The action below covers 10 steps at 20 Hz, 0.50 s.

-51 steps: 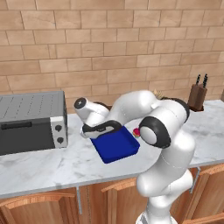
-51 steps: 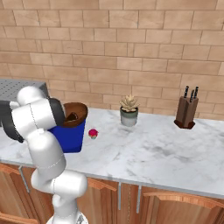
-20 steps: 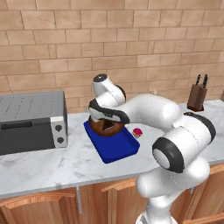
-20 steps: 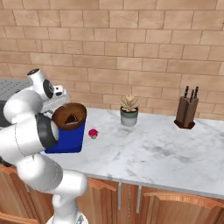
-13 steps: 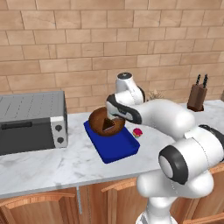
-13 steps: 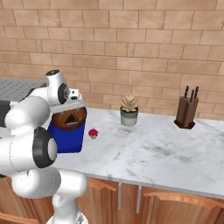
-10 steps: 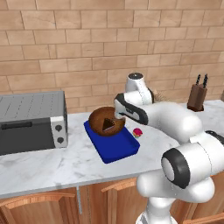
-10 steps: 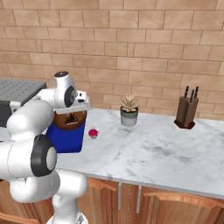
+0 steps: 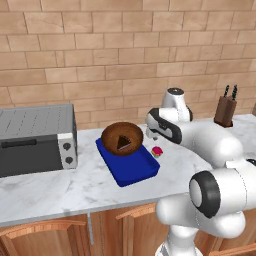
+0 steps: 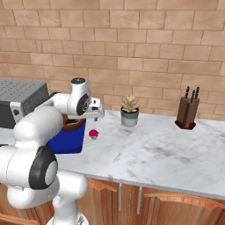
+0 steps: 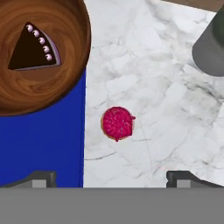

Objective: Place the bowl with cake and the cupcake onto the tray.

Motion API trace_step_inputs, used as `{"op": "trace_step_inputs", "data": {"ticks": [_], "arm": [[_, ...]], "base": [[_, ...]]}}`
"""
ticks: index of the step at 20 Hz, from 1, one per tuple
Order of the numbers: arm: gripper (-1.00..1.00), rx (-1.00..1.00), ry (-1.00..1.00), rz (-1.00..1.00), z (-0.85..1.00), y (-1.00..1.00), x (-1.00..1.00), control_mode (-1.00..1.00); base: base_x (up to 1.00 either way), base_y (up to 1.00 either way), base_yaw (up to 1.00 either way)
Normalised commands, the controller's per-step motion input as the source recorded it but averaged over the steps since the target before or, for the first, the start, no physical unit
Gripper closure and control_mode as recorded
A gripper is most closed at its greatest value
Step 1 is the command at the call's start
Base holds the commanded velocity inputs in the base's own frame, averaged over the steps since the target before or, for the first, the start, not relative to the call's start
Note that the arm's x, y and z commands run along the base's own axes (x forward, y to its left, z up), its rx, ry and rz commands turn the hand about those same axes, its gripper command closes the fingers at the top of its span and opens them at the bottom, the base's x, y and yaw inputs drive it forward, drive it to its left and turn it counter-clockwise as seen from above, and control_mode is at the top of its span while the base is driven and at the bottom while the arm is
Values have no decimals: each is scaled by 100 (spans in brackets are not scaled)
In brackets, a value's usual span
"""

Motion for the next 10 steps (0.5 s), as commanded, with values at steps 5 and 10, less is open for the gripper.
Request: {"op": "trace_step_inputs", "data": {"ticks": [5,10], "arm": [[-100,-1,0,0,-21,0,0,-100],[-100,0,0,0,-26,-4,0,-100]], "base": [[0,0,0],[0,0,0]]}}
